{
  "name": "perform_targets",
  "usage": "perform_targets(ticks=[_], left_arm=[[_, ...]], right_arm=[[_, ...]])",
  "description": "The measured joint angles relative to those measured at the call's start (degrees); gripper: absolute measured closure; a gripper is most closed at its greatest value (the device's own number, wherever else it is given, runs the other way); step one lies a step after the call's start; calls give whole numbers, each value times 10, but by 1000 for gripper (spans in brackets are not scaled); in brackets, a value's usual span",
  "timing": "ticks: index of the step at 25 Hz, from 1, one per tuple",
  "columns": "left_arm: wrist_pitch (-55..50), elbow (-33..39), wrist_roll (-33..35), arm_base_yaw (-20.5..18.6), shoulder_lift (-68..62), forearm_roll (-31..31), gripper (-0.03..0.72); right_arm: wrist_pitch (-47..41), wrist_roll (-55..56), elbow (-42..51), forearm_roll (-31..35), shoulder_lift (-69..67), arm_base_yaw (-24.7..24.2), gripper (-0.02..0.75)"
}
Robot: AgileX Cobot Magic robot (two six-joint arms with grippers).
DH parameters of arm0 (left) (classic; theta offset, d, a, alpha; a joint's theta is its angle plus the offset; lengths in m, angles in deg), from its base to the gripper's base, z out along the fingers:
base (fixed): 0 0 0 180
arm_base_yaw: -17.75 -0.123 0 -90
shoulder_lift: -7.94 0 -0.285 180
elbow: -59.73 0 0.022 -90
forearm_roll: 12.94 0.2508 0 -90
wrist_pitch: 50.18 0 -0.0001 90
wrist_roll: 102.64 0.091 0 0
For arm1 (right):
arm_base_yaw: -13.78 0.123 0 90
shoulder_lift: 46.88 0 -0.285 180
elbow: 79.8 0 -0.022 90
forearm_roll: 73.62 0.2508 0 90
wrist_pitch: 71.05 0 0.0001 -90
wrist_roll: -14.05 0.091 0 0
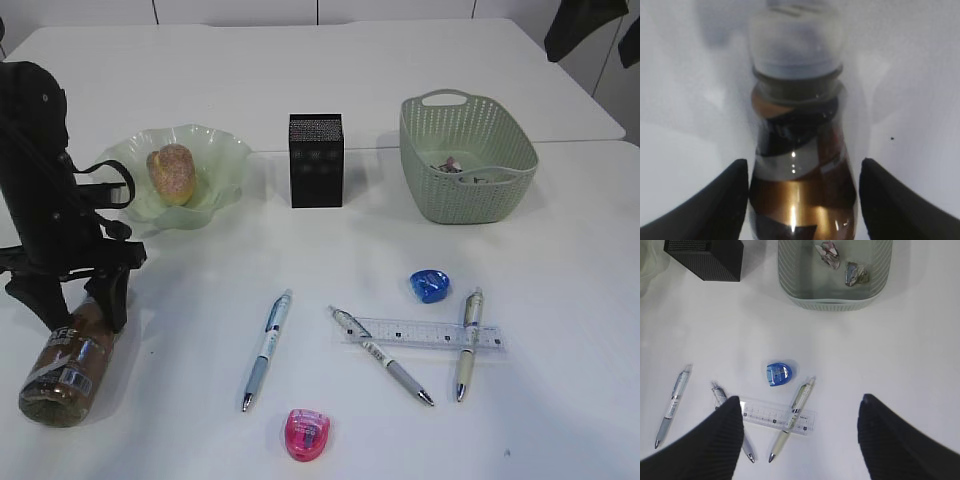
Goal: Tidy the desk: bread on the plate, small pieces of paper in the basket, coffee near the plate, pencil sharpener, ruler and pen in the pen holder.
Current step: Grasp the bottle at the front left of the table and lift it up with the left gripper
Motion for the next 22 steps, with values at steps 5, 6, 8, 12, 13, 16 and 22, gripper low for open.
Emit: perform_targets(ticks=[5, 6, 8, 12, 13, 16, 22], left_arm=[[22, 0, 0, 0, -1, -2, 199], [27, 0, 0, 0, -1, -2, 199], [29, 0, 0, 0, -1, -2, 199], [30, 0, 0, 0, -5, -2, 199], [30, 0, 0, 0, -8, -2, 199], [31, 0, 0, 0, -16, -2, 199], [32, 0, 0, 0, -20, -3, 200]], right_arm=[[0, 1, 0, 0, 0, 0, 183], [0, 1, 0, 0, 0, 0, 183], [0, 1, 0, 0, 0, 0, 183], [0, 1, 0, 0, 0, 0, 183], [0, 1, 0, 0, 0, 0, 183], [0, 1, 0, 0, 0, 0, 183], [0, 1, 0, 1, 0, 0, 183]])
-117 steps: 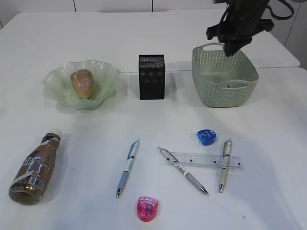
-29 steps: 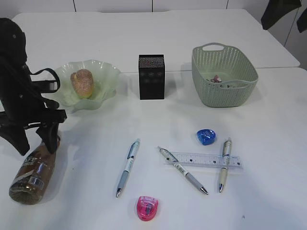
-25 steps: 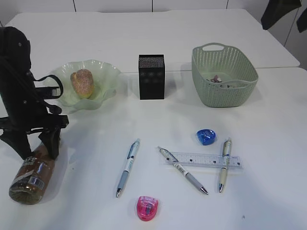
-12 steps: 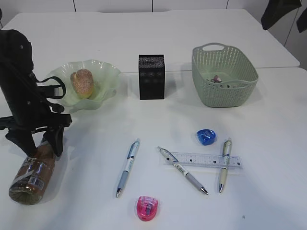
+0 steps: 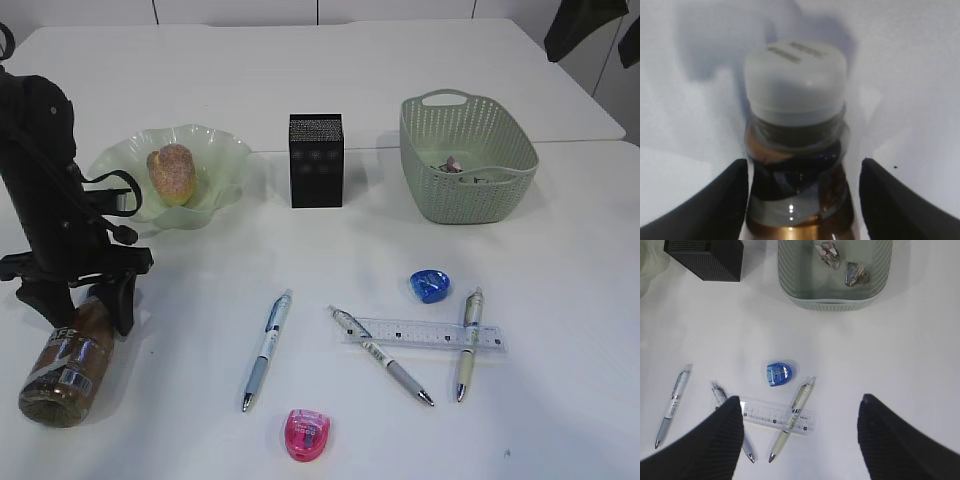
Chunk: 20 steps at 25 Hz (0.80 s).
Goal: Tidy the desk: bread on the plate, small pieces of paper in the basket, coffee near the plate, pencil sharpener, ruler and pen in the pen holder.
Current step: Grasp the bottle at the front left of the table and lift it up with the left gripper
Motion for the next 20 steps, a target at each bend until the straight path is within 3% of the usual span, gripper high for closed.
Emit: perform_targets(ticks=[12, 20], left_arm=[[2, 0, 0, 0, -6, -1, 263], [-5, -5, 10, 0, -9, -1, 395]], right_arm=[[1, 0, 0, 0, 0, 0, 184], [1, 0, 0, 0, 0, 0, 184]])
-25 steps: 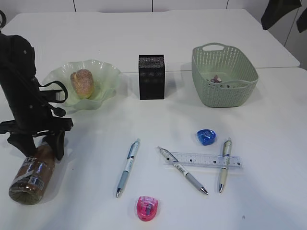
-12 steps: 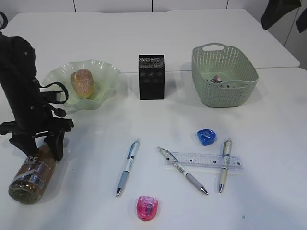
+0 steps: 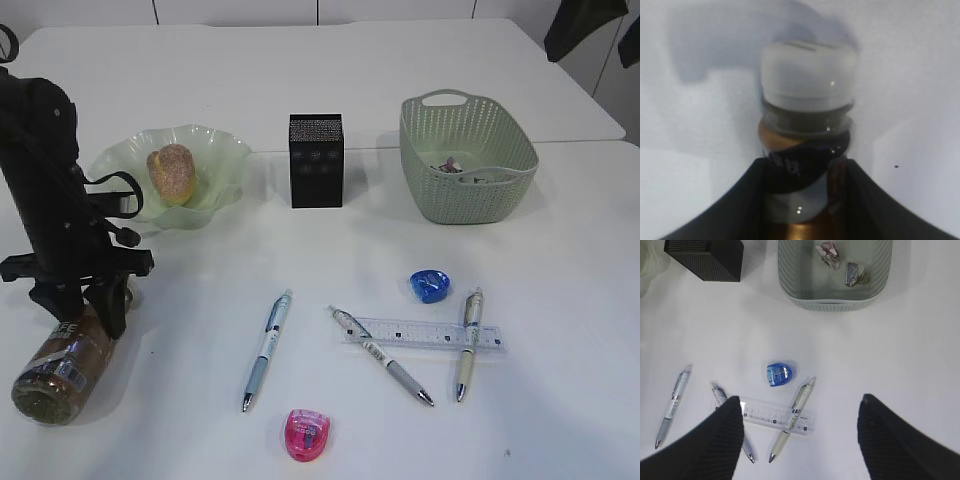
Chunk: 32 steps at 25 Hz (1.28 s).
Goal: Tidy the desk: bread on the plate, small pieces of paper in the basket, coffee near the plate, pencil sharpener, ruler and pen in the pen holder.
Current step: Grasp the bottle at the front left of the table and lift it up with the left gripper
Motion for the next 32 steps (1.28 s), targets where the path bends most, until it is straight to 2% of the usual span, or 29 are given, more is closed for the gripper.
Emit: perform_targets(ticks=[4, 19, 32], left_arm=[[-5, 0, 9, 0, 0, 0, 419], [-31, -14, 12, 0, 1, -5, 423], [-35, -14, 12, 0, 154, 6, 423]], right_arm=[[0, 0, 0, 0, 0, 0, 183], [0, 0, 0, -1, 0, 0, 185], [0, 0, 0, 0, 0, 0, 186]])
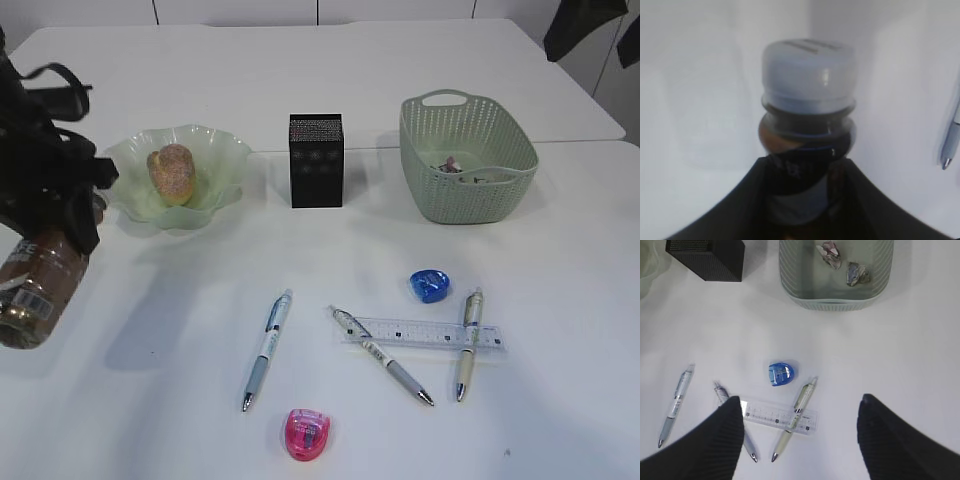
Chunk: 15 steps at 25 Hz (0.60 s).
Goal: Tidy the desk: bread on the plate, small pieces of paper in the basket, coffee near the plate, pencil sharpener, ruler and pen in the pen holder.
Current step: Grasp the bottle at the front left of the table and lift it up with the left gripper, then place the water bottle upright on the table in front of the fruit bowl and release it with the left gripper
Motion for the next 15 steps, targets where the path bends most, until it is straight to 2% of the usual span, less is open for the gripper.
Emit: perform_targets(ticks=[8, 15], left_arm=[[-5, 0, 0, 0, 131, 20, 423], [65, 0, 1, 0, 206, 58, 423]], right_arm=[[0, 0, 0, 18, 0, 0, 186], [0, -1, 0, 19, 0, 0, 186]])
